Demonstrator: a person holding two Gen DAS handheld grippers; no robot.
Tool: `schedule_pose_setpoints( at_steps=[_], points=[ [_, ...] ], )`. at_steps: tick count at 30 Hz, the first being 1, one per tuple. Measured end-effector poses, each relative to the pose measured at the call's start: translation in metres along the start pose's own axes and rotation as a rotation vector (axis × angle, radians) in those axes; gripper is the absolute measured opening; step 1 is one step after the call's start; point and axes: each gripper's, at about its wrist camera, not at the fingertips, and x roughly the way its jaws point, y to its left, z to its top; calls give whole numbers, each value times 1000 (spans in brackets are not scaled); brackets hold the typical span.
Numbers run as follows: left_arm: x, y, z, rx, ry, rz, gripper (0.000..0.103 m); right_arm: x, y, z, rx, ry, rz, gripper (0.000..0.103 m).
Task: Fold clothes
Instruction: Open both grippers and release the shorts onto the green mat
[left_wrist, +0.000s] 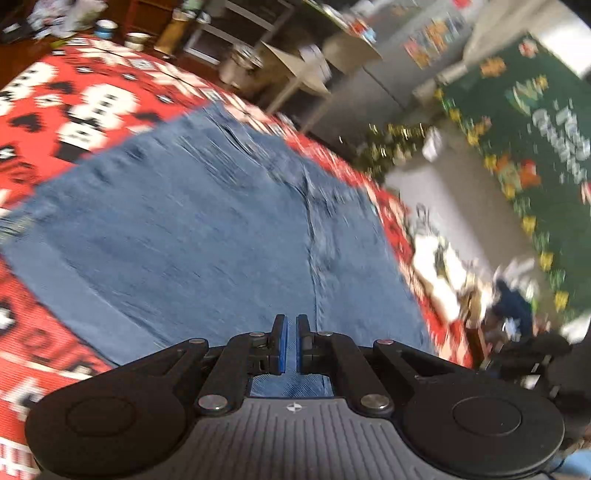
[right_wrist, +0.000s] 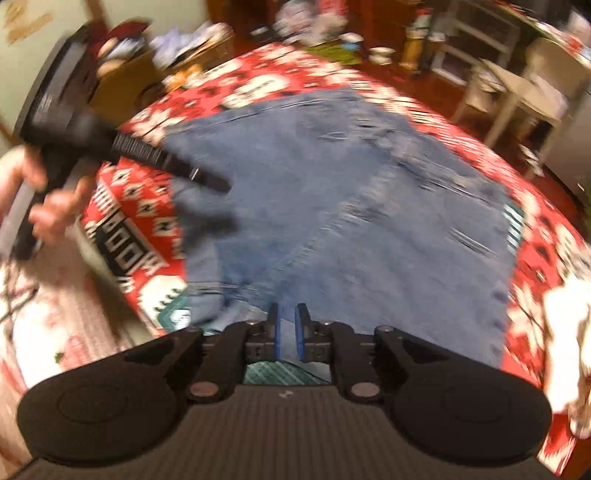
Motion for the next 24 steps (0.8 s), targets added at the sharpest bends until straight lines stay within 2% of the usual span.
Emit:
schedule_pose_setpoints(
  at_steps=[2, 8, 12, 16, 21, 24],
  points=[
    [14, -8, -6, 24, 45, 1, 3, 2, -20, -20, 94, -43, -25, 10],
    [39, -11, -21, 73, 109, 110, 3, 33, -76, -76, 354, -175, -99, 10],
    [38, -11, -24, 86, 101, 135, 3, 52, -83, -99, 314, -207, -158, 9],
    [32, -16, -25, 117, 74, 165, 3, 44, -88, -118, 338, -233, -128, 9],
    [8, -40, -23, 198, 8, 221, 5, 21, -87, -114, 372, -241, -130, 10],
    [-15, -59, -19, 236, -40, 254, 9, -12, -85, -96, 372, -311, -132, 10]
  ],
)
